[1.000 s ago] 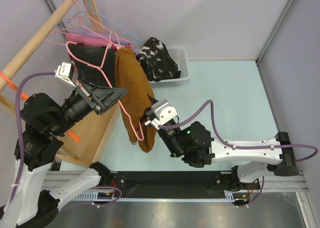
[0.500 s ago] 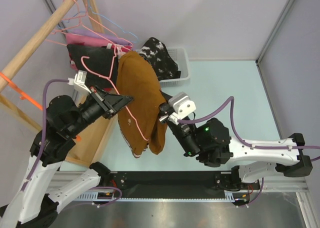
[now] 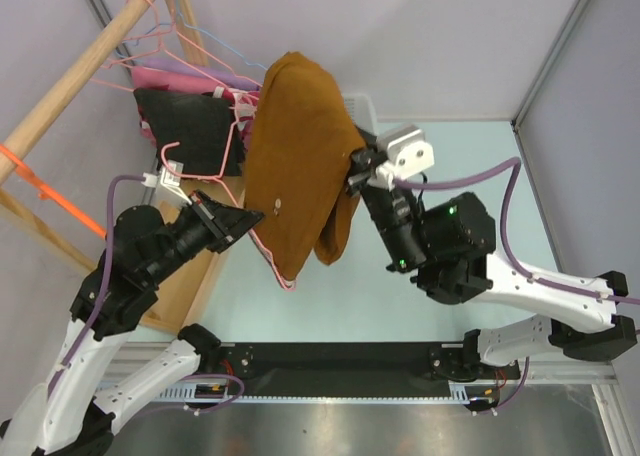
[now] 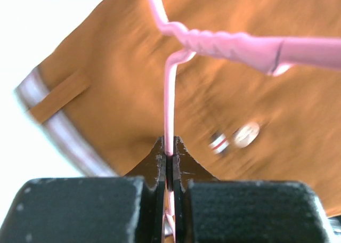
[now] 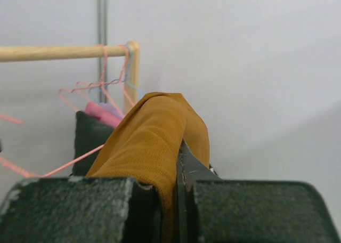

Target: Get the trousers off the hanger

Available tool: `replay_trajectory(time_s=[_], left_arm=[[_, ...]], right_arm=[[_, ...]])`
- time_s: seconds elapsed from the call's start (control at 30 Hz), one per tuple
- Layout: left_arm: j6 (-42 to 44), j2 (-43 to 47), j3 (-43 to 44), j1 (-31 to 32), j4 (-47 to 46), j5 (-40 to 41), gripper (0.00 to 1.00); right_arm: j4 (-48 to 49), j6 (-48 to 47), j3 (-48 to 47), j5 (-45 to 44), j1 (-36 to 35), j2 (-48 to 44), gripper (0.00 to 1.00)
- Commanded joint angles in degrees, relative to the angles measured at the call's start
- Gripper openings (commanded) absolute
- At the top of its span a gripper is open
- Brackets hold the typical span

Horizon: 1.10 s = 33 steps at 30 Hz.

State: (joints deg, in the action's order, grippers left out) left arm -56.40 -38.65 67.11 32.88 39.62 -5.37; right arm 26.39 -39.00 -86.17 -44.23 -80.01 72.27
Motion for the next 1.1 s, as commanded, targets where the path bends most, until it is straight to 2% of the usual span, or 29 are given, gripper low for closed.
replay_trajectory(time_s=[0.0,0.17,0.3,0.4,0.53,0.57,0.73,0.93,1.07], left_arm=[[7.4,0.1,-0.8,0.1,3.4,2.2,0.01],[10.9,0.8,0.0,0.1,5.5,2.0,0.0],[12.4,2.7,-0.1,0.2,5.5,2.9,0.0],[14.4,2.8,1.0,0.1,5.8,3.8,0.0],[17.1,1.5,2.9,0.1,7.1,7.3,0.0],[17.5,1.0,3.1,0.2,7.3,7.8,0.0],[20.0,0.4,4.0,0.1,7.1,9.1,0.0],[23.0,0.8,4.9,0.1,3.3,6.3,0.0],[24.3,0.9,5.1,0.2,1.3,4.3,0.0]], right_arm=[[3.9,1.4,-9.1,4.6,7.5,1.5,0.0],[0.5,3.8,-12.8,6.4,16.0,5.7,0.0],[-3.2,11.7,-14.3,9.9,26.9,7.2,0.0],[-5.3,16.0,-14.4,12.1,32.4,8.1,0.0],[-8.5,29.6,-14.6,18.2,42.4,7.8,0.0],[-8.6,30.4,-14.7,19.5,43.5,8.1,0.0],[-8.5,29.3,-16.5,21.0,49.2,11.6,0.0],[-2.1,25.7,-17.2,25.0,53.9,17.9,0.0],[-1.8,19.7,-28.9,27.9,53.2,32.7,0.0]])
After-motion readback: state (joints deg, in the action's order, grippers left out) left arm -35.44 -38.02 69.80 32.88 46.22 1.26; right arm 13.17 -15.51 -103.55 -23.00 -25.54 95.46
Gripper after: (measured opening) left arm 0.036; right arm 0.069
